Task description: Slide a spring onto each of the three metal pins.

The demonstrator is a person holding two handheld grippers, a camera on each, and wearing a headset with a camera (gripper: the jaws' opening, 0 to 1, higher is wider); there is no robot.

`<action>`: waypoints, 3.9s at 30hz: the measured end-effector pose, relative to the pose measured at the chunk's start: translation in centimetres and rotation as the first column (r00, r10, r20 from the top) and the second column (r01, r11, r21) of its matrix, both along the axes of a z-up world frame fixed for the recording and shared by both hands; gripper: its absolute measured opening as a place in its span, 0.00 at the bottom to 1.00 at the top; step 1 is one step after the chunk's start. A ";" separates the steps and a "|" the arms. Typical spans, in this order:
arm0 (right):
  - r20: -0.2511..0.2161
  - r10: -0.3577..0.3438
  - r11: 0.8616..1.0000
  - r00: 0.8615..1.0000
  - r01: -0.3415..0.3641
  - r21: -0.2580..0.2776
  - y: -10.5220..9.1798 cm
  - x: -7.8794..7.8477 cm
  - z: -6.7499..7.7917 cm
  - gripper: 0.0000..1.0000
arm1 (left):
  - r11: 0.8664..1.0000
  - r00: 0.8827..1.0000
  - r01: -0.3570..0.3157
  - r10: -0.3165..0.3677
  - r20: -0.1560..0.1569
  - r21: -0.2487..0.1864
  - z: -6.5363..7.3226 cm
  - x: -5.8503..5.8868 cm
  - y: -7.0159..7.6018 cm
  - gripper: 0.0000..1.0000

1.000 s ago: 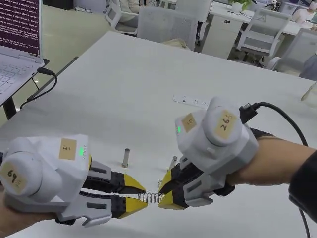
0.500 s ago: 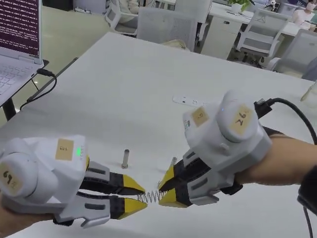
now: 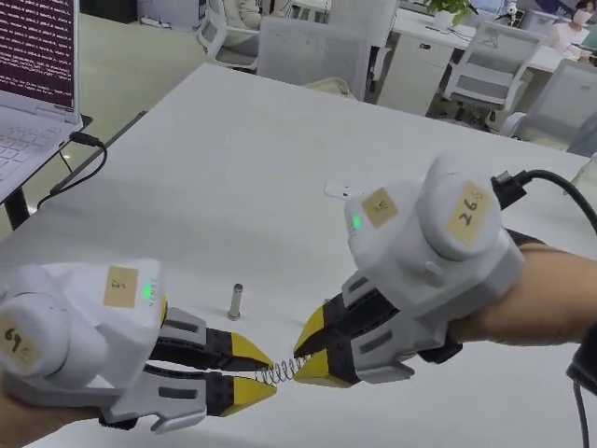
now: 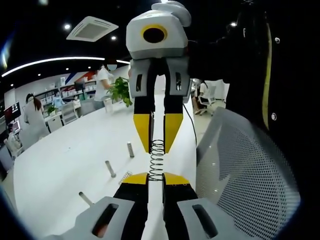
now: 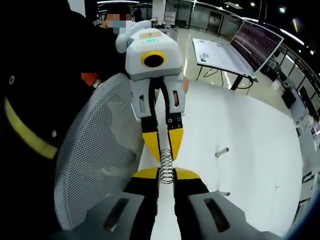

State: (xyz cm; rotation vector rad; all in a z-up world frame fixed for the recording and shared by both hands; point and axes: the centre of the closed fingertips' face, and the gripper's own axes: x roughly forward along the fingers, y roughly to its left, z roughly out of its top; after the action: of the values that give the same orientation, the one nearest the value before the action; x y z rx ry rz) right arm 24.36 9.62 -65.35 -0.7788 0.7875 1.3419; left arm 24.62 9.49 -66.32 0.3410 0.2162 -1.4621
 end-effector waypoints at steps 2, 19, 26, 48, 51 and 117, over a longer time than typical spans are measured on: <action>-0.004 -0.002 1.000 1.000 0.002 0.003 0.0 -0.1 0.0 0.08 | 1.000 1.000 0.004 -0.004 -0.004 0.001 0.0 -0.1 0.0 0.02; -0.034 -0.057 0.993 0.998 0.060 0.098 0.3 0.1 -0.4 0.12 | 1.000 1.000 0.002 -0.002 -0.018 -0.016 0.2 -0.1 0.1 0.02; -0.069 -0.084 0.979 0.994 0.096 0.182 0.7 0.3 0.3 0.11 | 0.999 1.000 -0.006 0.005 -0.025 -0.039 0.7 0.0 0.1 0.02; -0.137 -0.109 0.958 0.984 0.141 0.250 1.0 0.2 0.3 0.09 | 0.998 0.999 -0.017 0.015 -0.037 -0.060 1.0 0.1 0.0 0.02; -0.136 -0.108 0.961 0.985 0.138 0.239 1.1 0.1 0.5 0.08 | 0.998 0.999 -0.018 0.016 -0.039 -0.060 1.0 0.1 0.0 0.02; -0.080 -0.061 0.997 0.995 0.064 0.036 1.1 0.6 0.9 0.08 | 0.998 1.000 -0.022 0.021 -0.021 -0.052 0.9 0.7 -0.6 0.02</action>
State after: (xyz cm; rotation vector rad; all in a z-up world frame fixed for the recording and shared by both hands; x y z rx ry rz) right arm 24.97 10.67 -64.50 -0.6693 0.8393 1.3341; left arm 25.37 8.94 -65.44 0.2813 0.1973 -1.4477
